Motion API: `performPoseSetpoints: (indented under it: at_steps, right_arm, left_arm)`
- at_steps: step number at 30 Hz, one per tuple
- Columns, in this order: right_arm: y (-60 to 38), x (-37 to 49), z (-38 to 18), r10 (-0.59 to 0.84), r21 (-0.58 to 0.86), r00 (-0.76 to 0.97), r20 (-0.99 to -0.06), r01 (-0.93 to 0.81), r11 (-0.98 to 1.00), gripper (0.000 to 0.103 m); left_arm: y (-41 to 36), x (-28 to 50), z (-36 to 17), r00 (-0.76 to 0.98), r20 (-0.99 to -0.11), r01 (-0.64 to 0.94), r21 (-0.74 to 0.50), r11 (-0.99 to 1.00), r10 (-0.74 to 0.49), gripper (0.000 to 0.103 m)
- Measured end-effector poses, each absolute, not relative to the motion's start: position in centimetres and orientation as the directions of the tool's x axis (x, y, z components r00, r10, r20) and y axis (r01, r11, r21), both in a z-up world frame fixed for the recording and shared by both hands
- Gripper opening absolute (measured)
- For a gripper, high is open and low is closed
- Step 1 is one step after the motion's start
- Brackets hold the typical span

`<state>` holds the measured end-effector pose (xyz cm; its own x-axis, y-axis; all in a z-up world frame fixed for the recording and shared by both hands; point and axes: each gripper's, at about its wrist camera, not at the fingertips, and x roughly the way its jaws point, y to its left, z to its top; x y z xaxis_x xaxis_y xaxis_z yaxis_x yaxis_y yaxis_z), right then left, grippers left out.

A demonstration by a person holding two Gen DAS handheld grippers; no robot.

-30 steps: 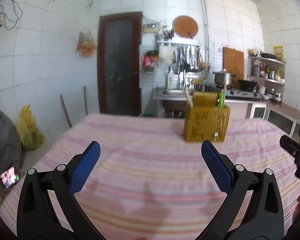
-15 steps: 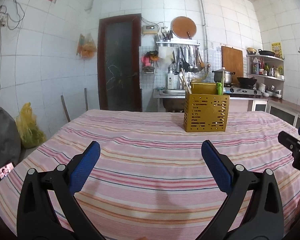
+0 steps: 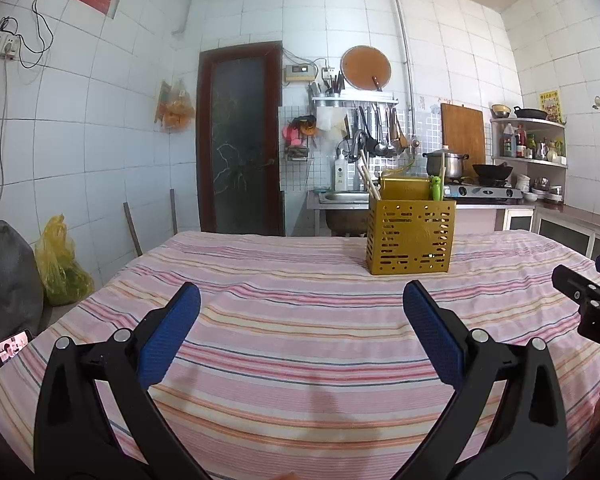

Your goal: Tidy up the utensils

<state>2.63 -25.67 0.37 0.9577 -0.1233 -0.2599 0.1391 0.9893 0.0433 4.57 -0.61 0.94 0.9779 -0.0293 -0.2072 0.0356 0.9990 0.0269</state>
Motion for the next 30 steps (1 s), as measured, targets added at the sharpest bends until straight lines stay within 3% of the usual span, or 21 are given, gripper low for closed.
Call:
performPoseSetpoints:
  at_steps: [30]
  right_arm:
    - [-25.05,1.84,0.76,-0.144,0.016,0.963,-0.229,0.151,0.988,0.099]
  left_arm:
    - [-0.82,4.62,1.03,0.978,-0.208,0.033,0.036,0.999,-0.025,0.098]
